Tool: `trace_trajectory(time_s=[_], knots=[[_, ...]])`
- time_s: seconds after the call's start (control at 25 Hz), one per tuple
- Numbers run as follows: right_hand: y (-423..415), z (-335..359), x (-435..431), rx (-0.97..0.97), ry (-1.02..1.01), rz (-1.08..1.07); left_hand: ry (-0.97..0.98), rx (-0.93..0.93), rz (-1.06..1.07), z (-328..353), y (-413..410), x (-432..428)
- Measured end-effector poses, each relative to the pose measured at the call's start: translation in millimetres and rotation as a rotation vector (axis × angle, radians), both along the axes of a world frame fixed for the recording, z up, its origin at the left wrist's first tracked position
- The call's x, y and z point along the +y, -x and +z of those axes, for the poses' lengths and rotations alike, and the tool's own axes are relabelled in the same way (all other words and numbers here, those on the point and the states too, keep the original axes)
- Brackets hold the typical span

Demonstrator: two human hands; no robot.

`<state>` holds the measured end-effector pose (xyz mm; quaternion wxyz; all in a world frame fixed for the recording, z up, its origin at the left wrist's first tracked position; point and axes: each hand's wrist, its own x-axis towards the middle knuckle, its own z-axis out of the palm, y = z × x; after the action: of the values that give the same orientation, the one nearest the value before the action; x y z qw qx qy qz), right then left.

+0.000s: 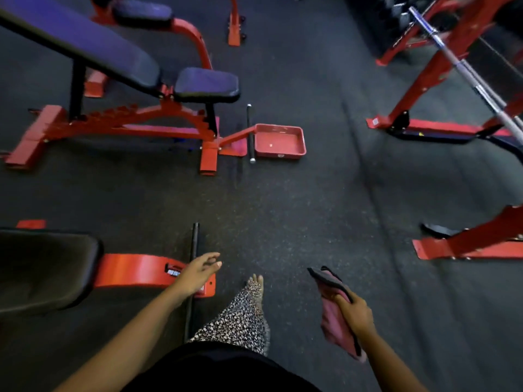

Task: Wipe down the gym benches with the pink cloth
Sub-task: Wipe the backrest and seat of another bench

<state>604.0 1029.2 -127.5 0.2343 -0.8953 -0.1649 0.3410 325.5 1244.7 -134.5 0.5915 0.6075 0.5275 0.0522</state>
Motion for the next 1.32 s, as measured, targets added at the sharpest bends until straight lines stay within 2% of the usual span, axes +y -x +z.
trace_trajectory(time_s=[0.16, 0.44, 0.72, 0.88, 1.0, 1.16, 1.32], knots=[[-63, 3, 97, -0.020, -0.024, 0.049, 0.071, 0.023, 0.141, -12, -25, 70], [-122, 42, 347, -0.040, -0.142, 0.614, 0.126, 0.140, 0.530, 4, -54, 212], [-142, 28, 573, -0.011, -0.211, 0.989, 0.220, 0.055, 0.754, 8, -101, 349], [-174, 22, 683, -0.008, -0.115, 1.165, 0.316, 0.046, 0.952, 7, -128, 410], [-190, 19, 757, -0.003, -0.100, 1.293, 0.303, 0.020, 1.083, 10, -146, 446], [-161, 9, 867, -0.020, -0.130, 1.415, 0.281, 0.083, 1.197, -1, -138, 472], [-85, -2, 946, 0.021, -0.169, 1.498, 0.295, 0.177, 1.239, -12, -92, 482]])
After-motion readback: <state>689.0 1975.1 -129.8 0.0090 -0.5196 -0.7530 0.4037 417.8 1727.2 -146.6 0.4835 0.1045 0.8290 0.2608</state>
